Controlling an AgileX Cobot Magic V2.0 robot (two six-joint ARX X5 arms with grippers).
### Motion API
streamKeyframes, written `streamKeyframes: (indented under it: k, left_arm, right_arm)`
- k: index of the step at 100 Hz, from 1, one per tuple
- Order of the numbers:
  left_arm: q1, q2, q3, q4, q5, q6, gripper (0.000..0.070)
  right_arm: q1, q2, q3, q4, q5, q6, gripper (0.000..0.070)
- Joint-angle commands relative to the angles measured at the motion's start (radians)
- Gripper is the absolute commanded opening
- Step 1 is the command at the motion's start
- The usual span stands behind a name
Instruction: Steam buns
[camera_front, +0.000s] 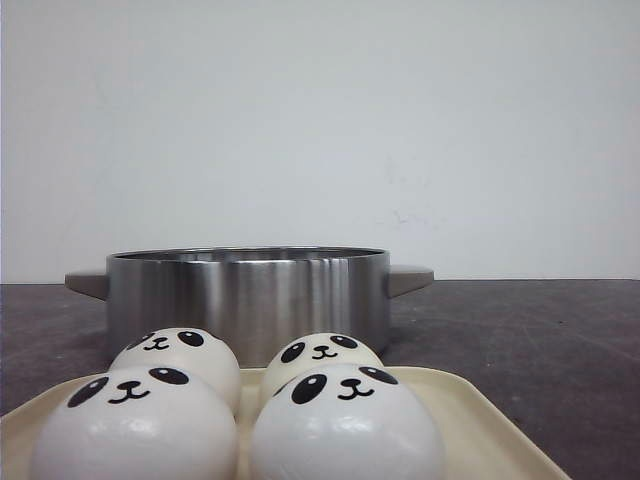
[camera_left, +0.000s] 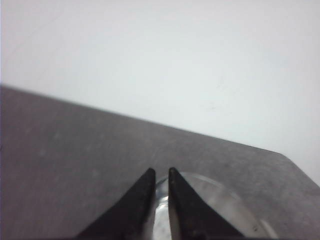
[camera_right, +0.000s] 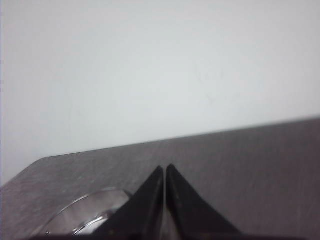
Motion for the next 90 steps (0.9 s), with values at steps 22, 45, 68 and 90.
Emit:
streamKeyframes:
  k: [22, 45, 68, 90]
  left_arm:
    - [-0.017, 0.184, 0.225, -0.093, 0.054, 0.1, 0.0274]
    - [-0.034, 0.185, 0.231, -0.12, 0.068, 0.1, 0.0642]
    - [-0.119, 0.198, 0.231, -0.266, 0.076, 0.215, 0.0638]
    - [-0.2, 0.252, 0.231, -0.329, 0.061, 0.238, 0.0638]
  right_arm:
    - [0.0, 0.113, 0.206, -0.116, -0.016, -0.143, 0.0257]
    - [0.0, 0.121, 0.208, -0.105, -0.174, -0.084, 0.0698]
    - [0.021, 0.213, 0.208, -0.087, -0.293, -0.044, 0.0697]
    - [0.245, 0.37, 0.208, -0.085, -0.202, -0.067, 0.0697]
